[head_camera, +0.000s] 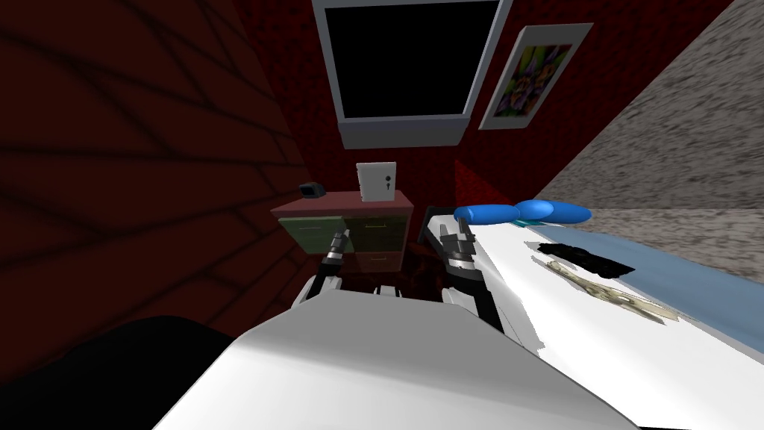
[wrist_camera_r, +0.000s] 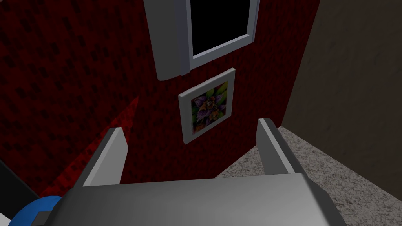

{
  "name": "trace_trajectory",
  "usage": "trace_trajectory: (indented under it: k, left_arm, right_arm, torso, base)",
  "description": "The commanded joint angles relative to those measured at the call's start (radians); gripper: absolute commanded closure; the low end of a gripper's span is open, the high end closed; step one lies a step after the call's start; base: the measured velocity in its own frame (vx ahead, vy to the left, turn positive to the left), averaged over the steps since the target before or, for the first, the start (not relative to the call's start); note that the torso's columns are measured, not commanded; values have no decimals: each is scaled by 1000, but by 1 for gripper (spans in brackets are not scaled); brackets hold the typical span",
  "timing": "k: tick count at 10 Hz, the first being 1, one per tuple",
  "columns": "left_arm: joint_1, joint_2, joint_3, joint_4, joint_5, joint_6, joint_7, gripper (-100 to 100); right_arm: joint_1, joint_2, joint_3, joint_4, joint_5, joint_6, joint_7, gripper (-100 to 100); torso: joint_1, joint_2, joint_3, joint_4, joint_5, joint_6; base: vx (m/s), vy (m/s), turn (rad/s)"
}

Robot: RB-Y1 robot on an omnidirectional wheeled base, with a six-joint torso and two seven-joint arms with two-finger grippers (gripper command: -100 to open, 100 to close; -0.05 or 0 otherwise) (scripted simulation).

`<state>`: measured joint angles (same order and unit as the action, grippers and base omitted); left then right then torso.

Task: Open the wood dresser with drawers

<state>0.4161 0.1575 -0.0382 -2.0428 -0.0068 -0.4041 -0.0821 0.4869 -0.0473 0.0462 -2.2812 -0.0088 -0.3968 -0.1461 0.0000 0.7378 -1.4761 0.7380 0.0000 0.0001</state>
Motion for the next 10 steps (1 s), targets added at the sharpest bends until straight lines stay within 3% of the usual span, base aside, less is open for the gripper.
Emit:
trace_trajectory:
  k: [1,7,9,10]
  left_arm:
    - [-14,2,2,60,-1,13,-1,-100]
    - [-49,-19,8,189,-4,34,-3,-100]
    - [-59,-38,9,226,-5,40,-3,-100]
    - [-68,-65,11,259,-6,45,-4,-100]
  right_arm:
    - [0,0,0,0,0,0,0,0]
    - [0,0,0,0,0,0,0,0]
    - [0,0,0,0,0,0,0,0]
    - [0,0,0,0,0,0,0,0]
  torso:
    - [0,0,0,0,0,0]
    - [-1,-1,-1,0,0,0]
    - [0,0,0,0,0,0]
    - [1,1,0,0,0,0]
  base:
    - [62,-45,-5]
    - [52,-40,-5]
    - [55,-49,-3]
    - [70,-36,-8]
